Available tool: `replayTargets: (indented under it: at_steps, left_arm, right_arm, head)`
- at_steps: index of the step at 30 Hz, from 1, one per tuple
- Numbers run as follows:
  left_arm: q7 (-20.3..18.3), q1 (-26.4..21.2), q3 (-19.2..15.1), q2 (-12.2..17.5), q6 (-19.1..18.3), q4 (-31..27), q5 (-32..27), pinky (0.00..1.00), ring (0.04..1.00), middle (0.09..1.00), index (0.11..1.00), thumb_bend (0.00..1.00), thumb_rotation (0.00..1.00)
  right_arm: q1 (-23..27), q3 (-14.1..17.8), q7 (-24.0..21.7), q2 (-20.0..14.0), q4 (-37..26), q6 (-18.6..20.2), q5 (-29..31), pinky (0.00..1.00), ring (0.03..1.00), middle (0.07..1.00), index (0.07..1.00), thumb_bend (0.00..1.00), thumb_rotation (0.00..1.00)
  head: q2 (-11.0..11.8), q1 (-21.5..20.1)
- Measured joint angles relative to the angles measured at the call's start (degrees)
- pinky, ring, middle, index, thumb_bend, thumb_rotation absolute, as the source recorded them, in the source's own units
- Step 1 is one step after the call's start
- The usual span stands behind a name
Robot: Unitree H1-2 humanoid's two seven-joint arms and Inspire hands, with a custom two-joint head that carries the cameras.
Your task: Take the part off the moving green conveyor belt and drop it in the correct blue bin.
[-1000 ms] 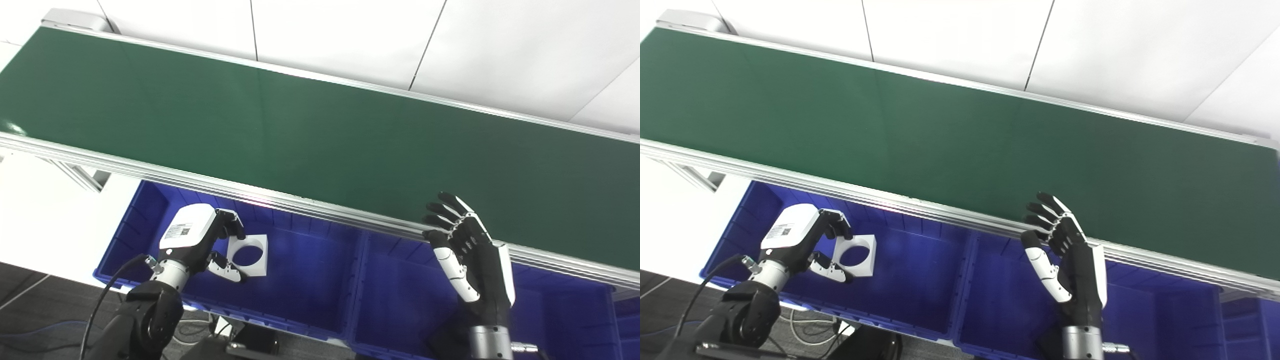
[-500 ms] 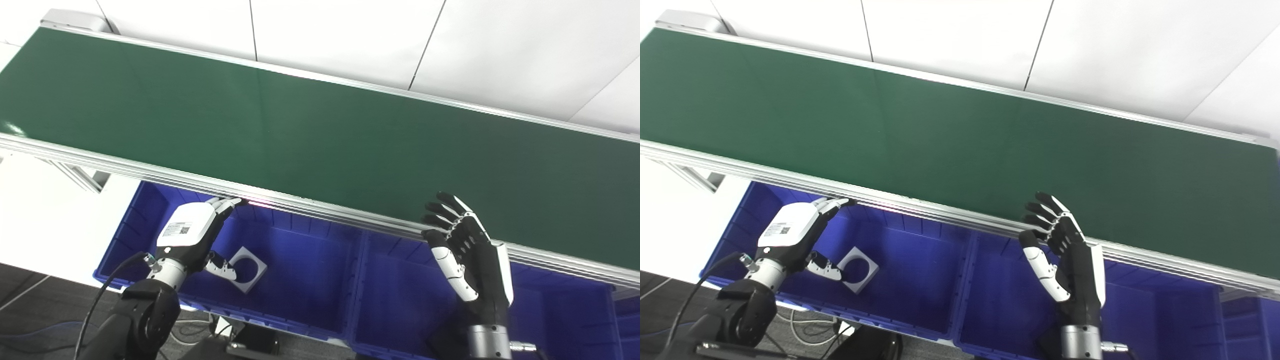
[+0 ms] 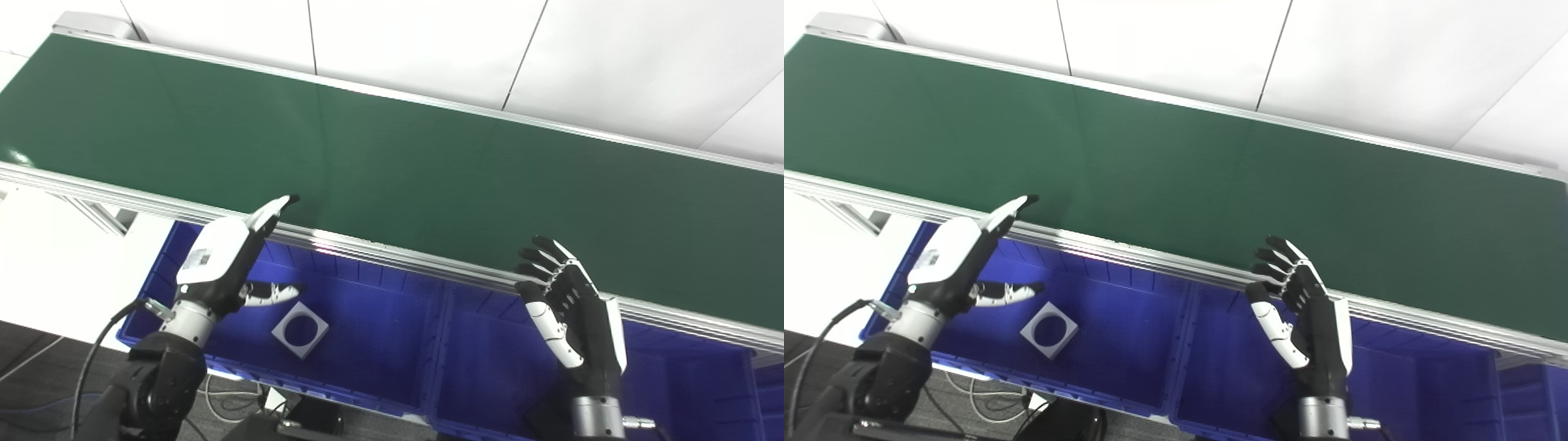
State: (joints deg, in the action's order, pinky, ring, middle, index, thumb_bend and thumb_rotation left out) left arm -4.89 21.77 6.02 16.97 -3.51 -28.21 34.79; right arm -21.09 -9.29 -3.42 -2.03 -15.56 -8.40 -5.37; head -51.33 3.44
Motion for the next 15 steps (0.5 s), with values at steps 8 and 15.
replayTargets:
  at_steps: [8,15]
  left_arm:
    - [-4.14,-0.80,0.47,-2.07,0.19,-6.49,-13.71,0.66,0.758,0.783,0.741,0.55,0.14]
    - [-6.39,-2.05,3.83,-4.60,0.82,-2.07,-21.39,0.68,0.766,0.797,0.754,0.64,0.34]
  right_arm:
    - [0.06,-0.15,0.02,0.28,1.01,-0.01,-0.40,0.59,0.702,0.750,0.810,0.55,0.56]
    - [0.08,-0.54,0.06,1.08,1.35,-0.06,-0.59,0.59,0.701,0.751,0.818,0.57,0.57]
  head:
    - [0.62,-1.15]
    - [1.41,-4.93]
